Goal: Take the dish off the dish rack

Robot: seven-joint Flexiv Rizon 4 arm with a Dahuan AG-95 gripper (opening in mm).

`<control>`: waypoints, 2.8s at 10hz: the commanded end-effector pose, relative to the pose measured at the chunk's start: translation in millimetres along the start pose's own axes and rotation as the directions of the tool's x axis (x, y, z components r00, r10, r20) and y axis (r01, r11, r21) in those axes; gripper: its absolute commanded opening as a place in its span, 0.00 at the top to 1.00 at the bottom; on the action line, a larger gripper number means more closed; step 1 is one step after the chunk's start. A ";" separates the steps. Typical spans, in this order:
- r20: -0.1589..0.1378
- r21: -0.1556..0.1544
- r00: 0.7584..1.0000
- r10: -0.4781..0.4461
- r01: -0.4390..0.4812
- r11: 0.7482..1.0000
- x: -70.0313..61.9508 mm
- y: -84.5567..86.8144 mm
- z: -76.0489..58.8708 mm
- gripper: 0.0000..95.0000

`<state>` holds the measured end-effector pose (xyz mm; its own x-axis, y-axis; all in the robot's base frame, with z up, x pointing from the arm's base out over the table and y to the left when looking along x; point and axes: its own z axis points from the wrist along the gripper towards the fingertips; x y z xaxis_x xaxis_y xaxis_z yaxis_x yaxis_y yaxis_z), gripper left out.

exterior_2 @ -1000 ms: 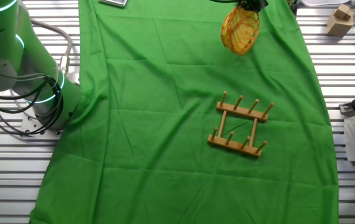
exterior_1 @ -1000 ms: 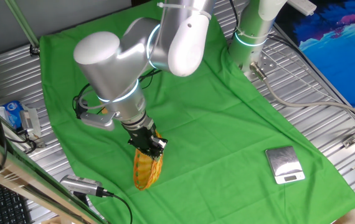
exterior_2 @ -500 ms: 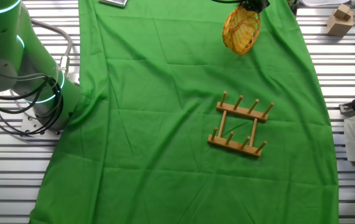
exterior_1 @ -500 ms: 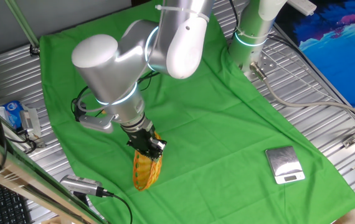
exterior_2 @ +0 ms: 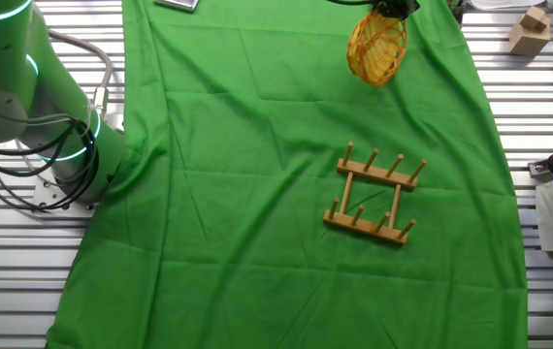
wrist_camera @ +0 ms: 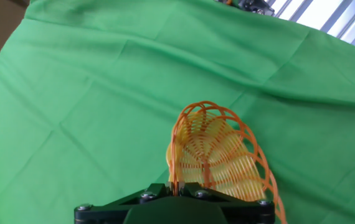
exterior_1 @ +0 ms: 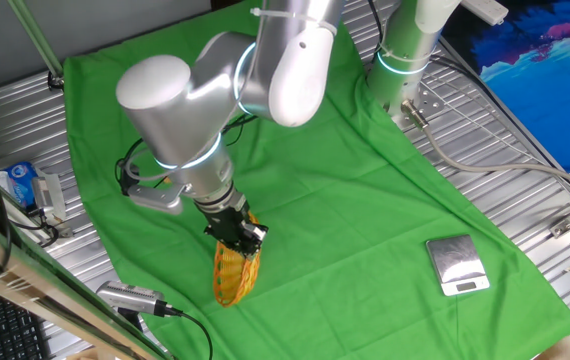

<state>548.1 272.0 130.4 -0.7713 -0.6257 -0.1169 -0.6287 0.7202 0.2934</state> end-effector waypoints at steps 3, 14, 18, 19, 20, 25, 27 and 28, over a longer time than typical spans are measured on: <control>0.000 -0.006 1.000 -0.006 0.006 1.000 0.2 -0.5 0.1 0.80; -0.048 0.005 0.992 -0.118 0.118 0.993 36.0 -20.8 -38.4 1.00; -0.055 0.008 0.990 -0.131 0.131 0.991 40.4 -21.8 -41.9 1.00; -0.054 0.008 0.990 -0.128 0.129 0.992 40.5 -21.7 -41.9 1.00; -0.059 0.010 0.993 -0.105 0.106 0.994 40.8 -21.2 -41.6 1.00; -0.122 0.016 0.988 0.098 -0.097 0.995 40.8 -21.2 -41.6 1.00; -0.123 0.016 0.986 0.115 -0.114 0.993 40.8 -21.2 -41.6 1.00; -0.122 0.017 0.986 0.116 -0.115 0.993 40.8 -21.2 -41.6 1.00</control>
<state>534.3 218.6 158.9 -0.8285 -0.5586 0.0394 -0.5261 0.8007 0.2866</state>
